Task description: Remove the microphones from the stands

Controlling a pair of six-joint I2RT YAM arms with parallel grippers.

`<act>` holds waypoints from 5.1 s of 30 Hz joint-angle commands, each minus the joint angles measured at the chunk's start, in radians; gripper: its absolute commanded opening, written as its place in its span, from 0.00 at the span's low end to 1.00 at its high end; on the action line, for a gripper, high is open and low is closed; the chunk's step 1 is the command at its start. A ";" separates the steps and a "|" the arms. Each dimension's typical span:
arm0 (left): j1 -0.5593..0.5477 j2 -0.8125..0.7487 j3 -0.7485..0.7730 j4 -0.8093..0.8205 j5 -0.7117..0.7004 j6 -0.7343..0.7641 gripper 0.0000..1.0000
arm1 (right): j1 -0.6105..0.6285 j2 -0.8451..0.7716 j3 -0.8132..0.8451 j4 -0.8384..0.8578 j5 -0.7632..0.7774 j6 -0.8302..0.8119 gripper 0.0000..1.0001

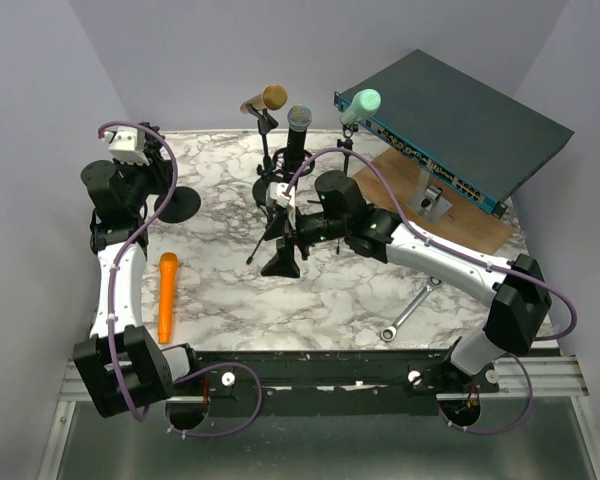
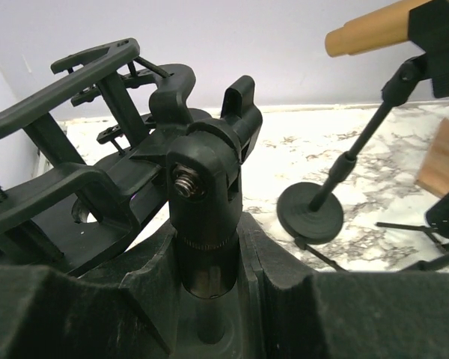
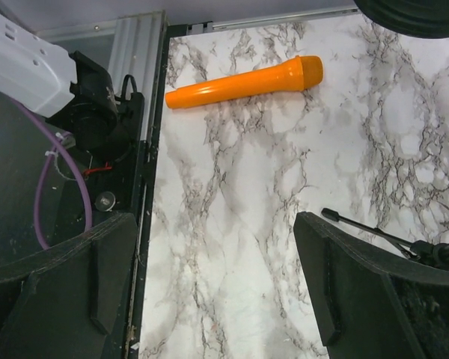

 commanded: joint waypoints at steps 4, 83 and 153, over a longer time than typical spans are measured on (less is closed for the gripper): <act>-0.037 0.170 0.037 0.258 0.054 0.135 0.00 | 0.004 0.042 0.014 -0.039 0.013 -0.049 0.94; -0.252 -0.139 0.017 -0.291 0.164 0.218 0.96 | -0.048 -0.227 -0.183 0.106 0.538 -0.068 0.93; -0.545 -0.183 -0.252 -0.170 0.469 0.214 0.00 | -0.147 -0.152 -0.096 0.181 0.285 0.189 0.48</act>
